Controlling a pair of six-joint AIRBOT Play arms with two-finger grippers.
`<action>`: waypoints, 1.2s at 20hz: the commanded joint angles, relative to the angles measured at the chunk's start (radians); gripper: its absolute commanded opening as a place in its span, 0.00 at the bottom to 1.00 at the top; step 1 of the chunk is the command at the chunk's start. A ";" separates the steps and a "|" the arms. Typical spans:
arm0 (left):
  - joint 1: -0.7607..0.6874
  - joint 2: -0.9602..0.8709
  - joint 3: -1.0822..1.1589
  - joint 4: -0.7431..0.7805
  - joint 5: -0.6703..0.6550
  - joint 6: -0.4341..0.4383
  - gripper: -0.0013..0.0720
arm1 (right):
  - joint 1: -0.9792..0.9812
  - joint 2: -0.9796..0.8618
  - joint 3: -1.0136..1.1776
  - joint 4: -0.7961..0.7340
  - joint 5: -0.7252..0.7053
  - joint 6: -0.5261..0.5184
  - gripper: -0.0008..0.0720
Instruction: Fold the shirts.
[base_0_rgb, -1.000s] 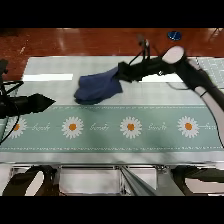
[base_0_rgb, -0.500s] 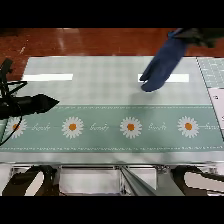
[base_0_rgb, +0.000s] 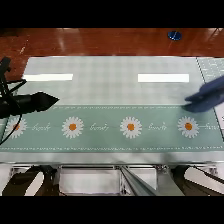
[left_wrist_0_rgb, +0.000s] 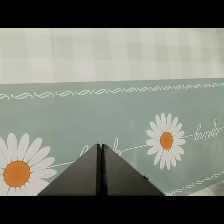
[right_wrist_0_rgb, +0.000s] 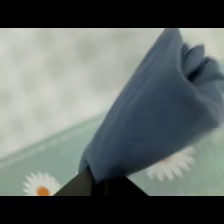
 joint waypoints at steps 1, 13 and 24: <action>0.000 0.000 0.000 0.000 0.011 0.000 0.05 | -0.154 0.112 -0.226 -0.194 0.058 -0.034 0.04; 0.000 -0.070 0.004 -0.005 0.157 0.000 0.05 | -0.316 0.372 -0.760 -0.596 -0.055 0.088 0.56; -0.283 -0.646 0.775 0.141 -0.009 0.059 0.05 | 0.694 0.037 -0.445 -0.102 -0.698 -0.007 0.04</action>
